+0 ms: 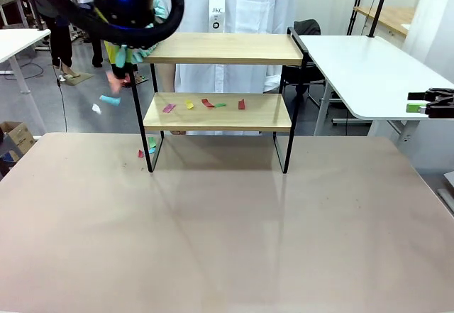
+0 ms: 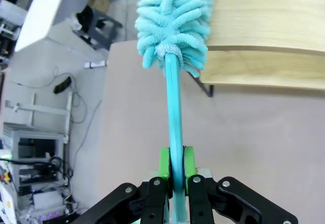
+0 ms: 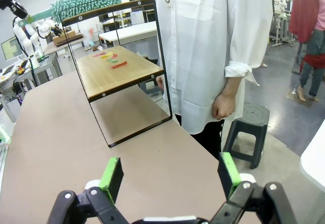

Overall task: Clean the shelf.
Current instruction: Clean the specific section of the Shelf indicated by the human with the Duster.

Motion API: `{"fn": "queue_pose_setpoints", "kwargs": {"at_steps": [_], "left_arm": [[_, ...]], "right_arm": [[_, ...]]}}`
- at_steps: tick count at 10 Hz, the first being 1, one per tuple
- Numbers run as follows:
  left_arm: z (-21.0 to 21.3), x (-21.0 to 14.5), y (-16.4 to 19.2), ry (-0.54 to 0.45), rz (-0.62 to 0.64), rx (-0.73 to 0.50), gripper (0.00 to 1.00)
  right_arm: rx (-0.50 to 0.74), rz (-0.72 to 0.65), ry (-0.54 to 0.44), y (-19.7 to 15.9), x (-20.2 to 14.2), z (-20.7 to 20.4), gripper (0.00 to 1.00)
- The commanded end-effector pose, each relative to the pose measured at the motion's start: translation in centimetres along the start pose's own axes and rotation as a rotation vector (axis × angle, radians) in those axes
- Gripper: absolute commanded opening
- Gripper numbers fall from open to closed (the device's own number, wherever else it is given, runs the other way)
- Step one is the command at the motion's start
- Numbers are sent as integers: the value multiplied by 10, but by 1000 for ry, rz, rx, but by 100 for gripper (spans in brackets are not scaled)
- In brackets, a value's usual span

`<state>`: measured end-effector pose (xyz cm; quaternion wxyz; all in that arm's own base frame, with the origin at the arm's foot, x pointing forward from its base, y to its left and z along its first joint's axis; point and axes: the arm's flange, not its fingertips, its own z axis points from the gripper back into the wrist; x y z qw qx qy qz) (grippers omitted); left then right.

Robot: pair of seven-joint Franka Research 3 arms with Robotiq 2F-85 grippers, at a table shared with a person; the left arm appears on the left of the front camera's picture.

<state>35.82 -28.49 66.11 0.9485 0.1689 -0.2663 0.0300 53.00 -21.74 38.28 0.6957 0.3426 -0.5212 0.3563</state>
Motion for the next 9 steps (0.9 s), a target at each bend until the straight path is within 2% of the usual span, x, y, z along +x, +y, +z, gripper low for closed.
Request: {"fn": "queue_pose_setpoints", "kwargs": {"at_steps": [1, 2, 5, 6, 9], "left_arm": [[12, -14, 26, -88, 91, 13, 13], [31, -18, 32, -147, 108, -6, 13], [58, -19, 31, -226, 93, -224, 13], [62, -14, 32, -166, 102, -76, 13], [62, -14, 32, -166, 102, -76, 13]], "right_arm": [[-2, 5, 0, 1, 3, -2, 100], [-2, 5, 0, 1, 3, -2, 100], [-2, 5, 0, 1, 3, -2, 100], [-2, 5, 0, 1, 3, -2, 100], [-2, 5, 0, 1, 3, -2, 100]]}}
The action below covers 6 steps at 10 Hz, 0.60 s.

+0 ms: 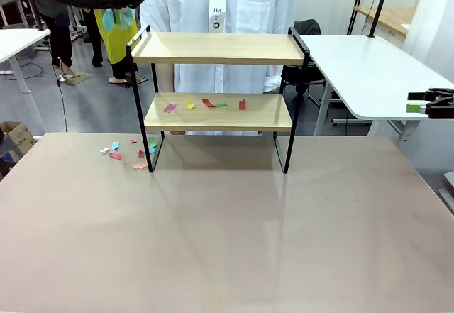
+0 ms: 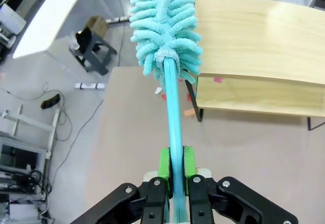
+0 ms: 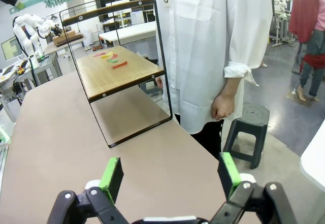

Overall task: Clean the shelf.
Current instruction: Clean the specific section of the Shelf indicated by the human with the Duster.

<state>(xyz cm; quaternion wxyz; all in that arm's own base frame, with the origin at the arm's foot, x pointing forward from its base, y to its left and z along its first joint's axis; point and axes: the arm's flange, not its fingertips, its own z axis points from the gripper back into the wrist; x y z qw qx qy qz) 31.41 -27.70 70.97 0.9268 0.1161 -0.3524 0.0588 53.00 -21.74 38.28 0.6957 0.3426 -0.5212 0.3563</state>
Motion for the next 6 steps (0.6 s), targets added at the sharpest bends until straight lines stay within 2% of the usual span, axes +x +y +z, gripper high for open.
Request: {"fn": "queue_pose_setpoints", "kwargs": {"at_steps": [1, 2, 4, 6], "left_arm": [[4, 0, 0, -11, 0, -14, 13], [1, 4, 13, -35, -71, -58, 13], [-8, 4, 50, -10, -99, -178, 13], [-8, -2, 81, -5, -147, -366, 13]], "right_arm": [[-2, 5, 0, 1, 3, -2, 100], [-2, 5, 0, 1, 3, -2, 100], [-2, 5, 0, 1, 3, -2, 100], [-2, 5, 0, 1, 3, -2, 100]]}}
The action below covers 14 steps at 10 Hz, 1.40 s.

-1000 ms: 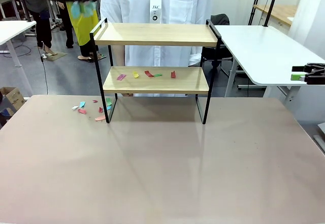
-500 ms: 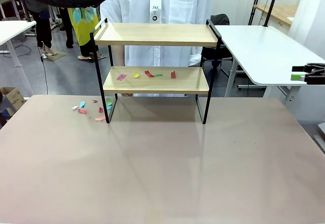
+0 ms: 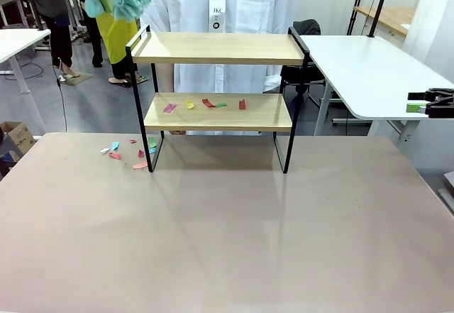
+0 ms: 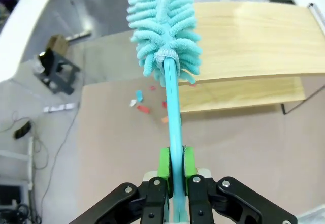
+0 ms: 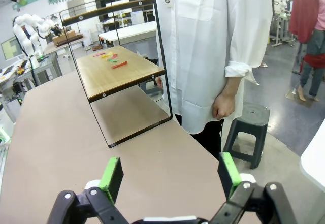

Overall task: Clean the shelf.
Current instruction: Clean the specific section of the Shelf indicated by the human with the Duster.

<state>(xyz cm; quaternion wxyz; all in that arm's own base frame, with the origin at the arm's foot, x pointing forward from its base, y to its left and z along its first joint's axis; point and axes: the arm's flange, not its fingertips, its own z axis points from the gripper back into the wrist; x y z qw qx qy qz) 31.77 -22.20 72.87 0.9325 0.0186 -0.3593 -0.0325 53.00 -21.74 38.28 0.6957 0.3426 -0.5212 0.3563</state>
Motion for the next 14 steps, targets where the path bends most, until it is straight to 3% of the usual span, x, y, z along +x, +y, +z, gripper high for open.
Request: {"fn": "queue_pose_setpoints", "kwargs": {"at_steps": [1, 3, 5, 7, 10, 14], "left_arm": [[4, -24, 33, 3, -95, -147, 13], [13, -32, 50, 5, -228, -319, 13], [20, -36, 75, -64, -364, -606, 13], [15, -38, 79, -133, -445, -748, 13], [10, -47, 62, -129, -709, -789, 13], [3, -70, 64, 46, -1103, -732, 13]], "right_arm": [[-2, 5, 0, 1, 3, -2, 100], [-2, 5, 0, 1, 3, -2, 100], [-2, 5, 0, 1, 3, -2, 100], [-2, 5, 0, 1, 3, -2, 100], [-2, 5, 0, 1, 3, -2, 100], [-2, 5, 0, 1, 3, -2, 100]]}}
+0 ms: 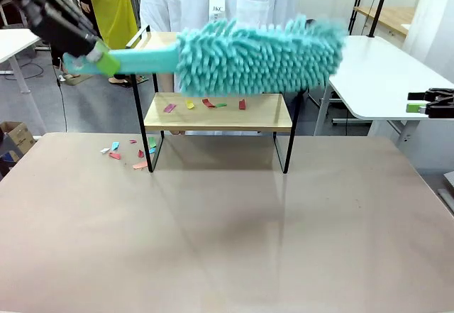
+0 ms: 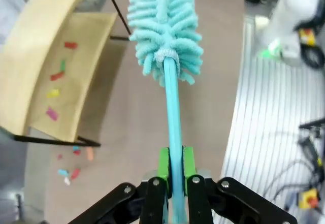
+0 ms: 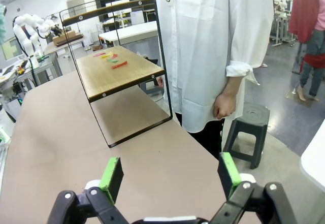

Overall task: Clean the shelf.
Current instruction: Clean the specific section of the Shelf indicated by the human with the Duster.

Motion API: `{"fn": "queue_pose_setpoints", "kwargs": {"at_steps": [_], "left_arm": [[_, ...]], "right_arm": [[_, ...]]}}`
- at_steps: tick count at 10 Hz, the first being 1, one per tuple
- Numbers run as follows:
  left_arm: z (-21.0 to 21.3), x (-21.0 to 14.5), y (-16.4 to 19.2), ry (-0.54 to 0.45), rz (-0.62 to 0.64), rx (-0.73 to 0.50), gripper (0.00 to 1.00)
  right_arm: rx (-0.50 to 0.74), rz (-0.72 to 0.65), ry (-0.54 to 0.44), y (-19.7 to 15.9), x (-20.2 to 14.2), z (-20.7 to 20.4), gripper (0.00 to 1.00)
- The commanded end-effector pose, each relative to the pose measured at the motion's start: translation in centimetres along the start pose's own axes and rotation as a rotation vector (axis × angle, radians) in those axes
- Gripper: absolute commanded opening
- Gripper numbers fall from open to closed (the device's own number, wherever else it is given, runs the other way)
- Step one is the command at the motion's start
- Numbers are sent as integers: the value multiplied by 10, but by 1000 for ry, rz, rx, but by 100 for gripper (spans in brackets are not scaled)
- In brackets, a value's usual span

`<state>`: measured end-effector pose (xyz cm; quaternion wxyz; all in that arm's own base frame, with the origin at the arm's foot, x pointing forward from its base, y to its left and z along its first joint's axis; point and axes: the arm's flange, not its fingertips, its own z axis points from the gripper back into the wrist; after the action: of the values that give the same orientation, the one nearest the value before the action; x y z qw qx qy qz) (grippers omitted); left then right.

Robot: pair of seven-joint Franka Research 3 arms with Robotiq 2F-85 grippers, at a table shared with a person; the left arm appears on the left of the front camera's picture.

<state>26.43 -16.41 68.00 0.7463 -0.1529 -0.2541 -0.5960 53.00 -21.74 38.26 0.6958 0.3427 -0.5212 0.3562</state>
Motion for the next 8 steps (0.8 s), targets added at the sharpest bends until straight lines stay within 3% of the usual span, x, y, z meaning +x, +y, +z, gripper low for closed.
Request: {"fn": "queue_pose_setpoints", "kwargs": {"at_steps": [1, 2, 3, 4, 6, 8], "left_arm": [[2, -14, 6, 175, -131, -21, 13], [-7, -26, 10, 277, -159, -46, 13], [-36, -73, 45, 619, -128, -85, 13], [-36, -73, 45, 619, -128, -85, 13], [-47, -90, 60, 722, -116, -132, 13], [-44, -93, 67, 728, -122, -113, 13]], "right_arm": [[-2, 5, 0, 1, 3, -2, 100], [-2, 5, 0, 1, 3, -2, 100], [-2, 5, 0, 1, 3, -2, 100], [-2, 5, 0, 1, 3, -2, 100], [-2, 5, 0, 1, 3, -2, 100], [-2, 5, 0, 1, 3, -2, 100]]}}
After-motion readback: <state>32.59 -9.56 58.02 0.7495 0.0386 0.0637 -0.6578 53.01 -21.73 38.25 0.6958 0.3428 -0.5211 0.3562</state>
